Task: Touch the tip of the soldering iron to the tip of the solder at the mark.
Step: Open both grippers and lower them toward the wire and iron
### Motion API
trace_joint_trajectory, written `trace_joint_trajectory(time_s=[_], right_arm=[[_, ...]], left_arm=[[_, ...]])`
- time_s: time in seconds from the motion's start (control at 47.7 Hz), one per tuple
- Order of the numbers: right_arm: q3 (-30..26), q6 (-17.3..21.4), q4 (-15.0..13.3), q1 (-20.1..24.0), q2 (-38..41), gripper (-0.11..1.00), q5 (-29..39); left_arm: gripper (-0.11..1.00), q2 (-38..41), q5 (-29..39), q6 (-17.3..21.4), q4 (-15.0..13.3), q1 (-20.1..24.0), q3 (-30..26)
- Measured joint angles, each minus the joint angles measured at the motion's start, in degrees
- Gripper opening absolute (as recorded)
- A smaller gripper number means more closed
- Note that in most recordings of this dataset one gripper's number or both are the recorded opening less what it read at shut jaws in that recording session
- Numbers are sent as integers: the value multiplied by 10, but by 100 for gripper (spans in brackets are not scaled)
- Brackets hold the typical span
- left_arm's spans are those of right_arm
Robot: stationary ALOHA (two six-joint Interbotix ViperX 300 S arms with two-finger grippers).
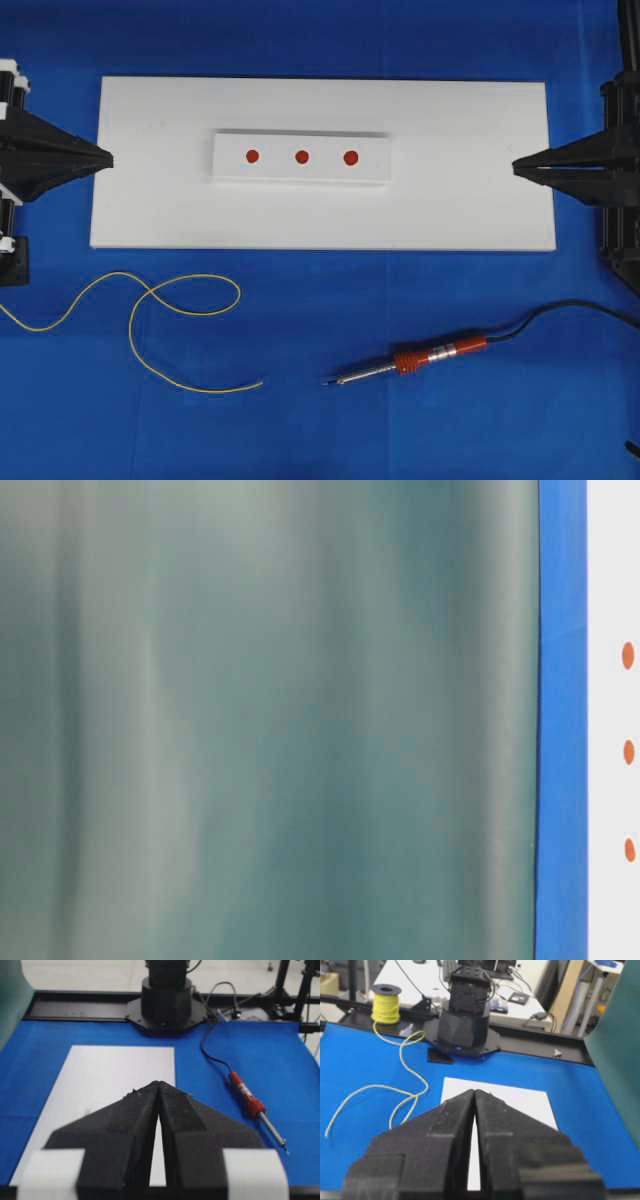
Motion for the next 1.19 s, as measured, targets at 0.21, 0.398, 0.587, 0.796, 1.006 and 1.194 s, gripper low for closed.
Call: trace_joint_trajectory(time_s=[0.21,0.398,0.587,0.796,1.006,1.194], right_arm=[[-4,12,1,24,16,-6,11],[-4,29,1,79,37,-6,13],[-4,63,2,137,76,10,13],[-4,116,4,172,149,66,-4],[1,133,41,218,225,87,-38],[15,133,77,244,320,86,-121]], left_arm=[[0,2,25,-4,0,-24,1],[0,6,26,-4,0,-67,2],[1,19,21,-15,-1,-106,14],[42,83,-19,-30,-1,-163,26],[79,197,-56,-43,-1,-219,26],[79,315,-133,-43,-1,-249,25]])
